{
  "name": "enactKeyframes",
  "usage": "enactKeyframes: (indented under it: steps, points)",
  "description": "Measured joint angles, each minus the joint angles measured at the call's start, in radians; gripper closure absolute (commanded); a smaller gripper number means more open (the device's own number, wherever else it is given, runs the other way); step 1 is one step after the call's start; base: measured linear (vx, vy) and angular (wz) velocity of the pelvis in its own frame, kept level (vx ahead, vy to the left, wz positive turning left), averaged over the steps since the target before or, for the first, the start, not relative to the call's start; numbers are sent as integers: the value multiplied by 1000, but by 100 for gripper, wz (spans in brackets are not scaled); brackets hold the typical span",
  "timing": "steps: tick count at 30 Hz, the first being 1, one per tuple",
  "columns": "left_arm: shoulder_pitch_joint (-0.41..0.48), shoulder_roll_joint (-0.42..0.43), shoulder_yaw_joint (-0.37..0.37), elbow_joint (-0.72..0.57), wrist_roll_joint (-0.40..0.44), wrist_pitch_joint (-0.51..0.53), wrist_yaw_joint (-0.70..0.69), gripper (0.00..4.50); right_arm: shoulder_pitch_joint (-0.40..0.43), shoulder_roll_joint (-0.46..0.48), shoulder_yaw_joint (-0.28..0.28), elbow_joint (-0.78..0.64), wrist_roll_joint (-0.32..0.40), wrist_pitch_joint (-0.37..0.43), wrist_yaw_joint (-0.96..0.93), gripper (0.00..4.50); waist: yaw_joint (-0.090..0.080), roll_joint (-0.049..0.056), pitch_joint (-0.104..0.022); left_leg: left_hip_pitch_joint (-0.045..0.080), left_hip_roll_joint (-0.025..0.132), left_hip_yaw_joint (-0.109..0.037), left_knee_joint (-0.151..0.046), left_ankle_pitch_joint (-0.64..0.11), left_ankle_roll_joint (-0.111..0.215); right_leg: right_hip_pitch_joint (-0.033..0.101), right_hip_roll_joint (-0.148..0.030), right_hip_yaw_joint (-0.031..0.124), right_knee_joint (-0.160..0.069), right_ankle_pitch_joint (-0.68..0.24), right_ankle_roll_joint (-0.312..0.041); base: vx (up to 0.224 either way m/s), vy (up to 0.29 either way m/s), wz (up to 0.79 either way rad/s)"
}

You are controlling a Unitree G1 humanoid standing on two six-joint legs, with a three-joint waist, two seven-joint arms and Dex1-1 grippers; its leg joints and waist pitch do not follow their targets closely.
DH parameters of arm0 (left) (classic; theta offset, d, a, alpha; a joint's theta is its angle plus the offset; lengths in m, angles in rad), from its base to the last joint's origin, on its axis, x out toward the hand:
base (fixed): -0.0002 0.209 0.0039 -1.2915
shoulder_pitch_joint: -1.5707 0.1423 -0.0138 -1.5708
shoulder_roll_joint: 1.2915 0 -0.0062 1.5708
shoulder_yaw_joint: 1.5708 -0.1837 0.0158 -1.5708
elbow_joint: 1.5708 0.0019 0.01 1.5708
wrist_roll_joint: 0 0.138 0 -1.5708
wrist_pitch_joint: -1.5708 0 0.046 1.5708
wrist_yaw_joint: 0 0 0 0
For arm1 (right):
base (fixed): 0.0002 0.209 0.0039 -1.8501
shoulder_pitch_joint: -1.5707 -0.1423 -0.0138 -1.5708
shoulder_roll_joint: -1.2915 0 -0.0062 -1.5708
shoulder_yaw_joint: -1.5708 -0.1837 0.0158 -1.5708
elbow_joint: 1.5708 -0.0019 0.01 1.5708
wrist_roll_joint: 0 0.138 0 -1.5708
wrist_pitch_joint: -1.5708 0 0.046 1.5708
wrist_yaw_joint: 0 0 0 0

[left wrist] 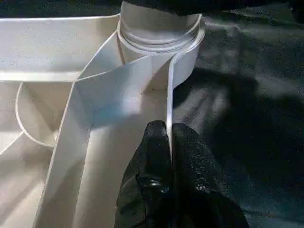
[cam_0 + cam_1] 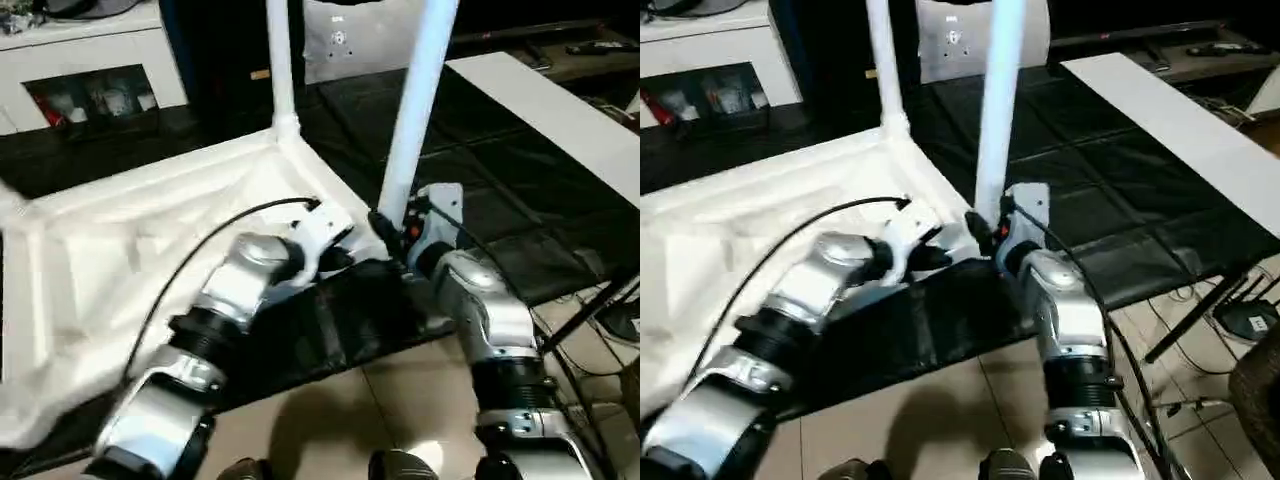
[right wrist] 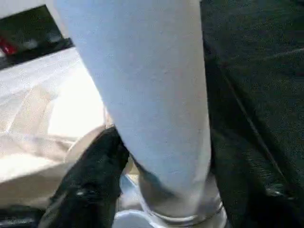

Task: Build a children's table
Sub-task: Rotate leg to tighten

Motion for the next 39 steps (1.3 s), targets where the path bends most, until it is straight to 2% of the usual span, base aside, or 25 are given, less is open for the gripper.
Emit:
enactKeyframes:
  steps: [4, 6, 8, 9, 11, 13, 17, 20, 22, 25, 29, 30, 35, 39]
  points:
    - [-2, 11, -11, 0, 0, -22, -15, 450, 25, -31, 24, -20, 3, -26, 45, 128, 12, 1, 0, 0, 1, 0, -2, -1, 0, 0, 0, -3, -1, -1, 2, 0, 0, 0]
    - [-2, 21, -21, 0, 0, -36, -32, 450, 38, -52, 33, -21, 3, -45, 82, 98, 14, 1, 0, 0, 1, 0, -2, -1, 1, 0, 0, -3, -1, -1, 2, 0, 0, 0]
    - [-1, 35, -27, -1, 0, -45, -46, 450, 45, -75, 40, -24, 6, -52, 127, 88, 16, 1, 0, 0, 1, 0, -2, -2, -1, 0, 0, -3, 0, -1, 2, 0, 0, 0]
    - [3, 44, -31, -6, -1, -50, -62, 450, 60, -105, 49, -33, 16, -59, 170, 64, 19, 1, 0, 0, 1, 0, -2, -2, -1, 0, 0, -3, 0, -1, 2, 0, 0, 0]
    - [15, 65, -42, -16, -2, -78, -98, 450, 82, -155, 64, -48, 25, -65, 243, 64, 22, 1, 0, 0, 1, 0, -1, -2, -1, 1, 0, -2, 0, -1, 2, 0, 0, 0]
    - [35, 113, -67, -39, -3, -133, -158, 450, 103, -237, 104, -59, 29, -93, 358, 42, 24, 1, 0, 1, 1, -1, 0, -2, -1, 2, 0, -3, 0, -1, 2, 0, 0, 0]
    - [52, 179, -83, -49, -5, -203, -243, 450, 123, -313, 142, -61, 36, -153, 518, 42, 28, 1, 0, 2, 2, -1, 1, -2, -1, 3, 0, -3, 2, -1, 1, 0, 0, 0]
    - [66, 235, -98, -57, -20, -267, -344, 450, 142, -391, 158, -73, 83, -171, 689, 42, 37, 1, 0, 2, 2, -1, 2, -2, -1, 5, 0, -2, 1, -1, 1, 0, 0, 0]
    - [80, 266, -103, -63, -41, -311, -420, 450, 144, -428, 172, -78, 102, -184, 781, 67, 43, 0, -1, 2, 2, 0, 4, -2, -1, 6, 0, -2, 1, -1, 1, 0, 0, 0]
    - [81, 299, -123, -66, -48, -355, -499, 450, 141, -457, 194, -76, 114, -194, 862, 78, 61, 0, -1, 1, 2, 0, 5, -2, -1, 7, -1, -2, 2, -1, 1, 0, 0, 0]
    - [80, 332, -152, -74, -54, -407, -579, 450, 113, -480, 234, -57, 134, -195, 967, 109, 70, 0, -1, 1, 2, 0, 5, -2, -1, 7, -1, -1, 2, -1, 1, 0, 0, 0]
    - [80, 336, -159, -77, -56, -415, -591, 450, 110, -483, 240, -55, 134, -196, 981, 128, 72, 0, -1, 1, 2, 0, 5, -2, -1, 7, -1, -1, 2, -1, 1, 0, 0, 0]
    - [80, 360, -179, -87, -60, -458, -661, 450, 93, -492, 263, -36, 137, -199, 1051, 163, 78, -1, -1, 1, 2, 0, 6, -2, -1, 7, -1, -1, 3, -1, 1, 0, 0, 0]
    - [80, 363, -182, -87, -60, -471, -679, 450, 88, -495, 283, -35, 150, -194, 1092, 207, 79, -1, -2, 1, 2, 1, 6, -2, -1, 7, -1, 0, 3, -1, 1, 0, 0, 0]
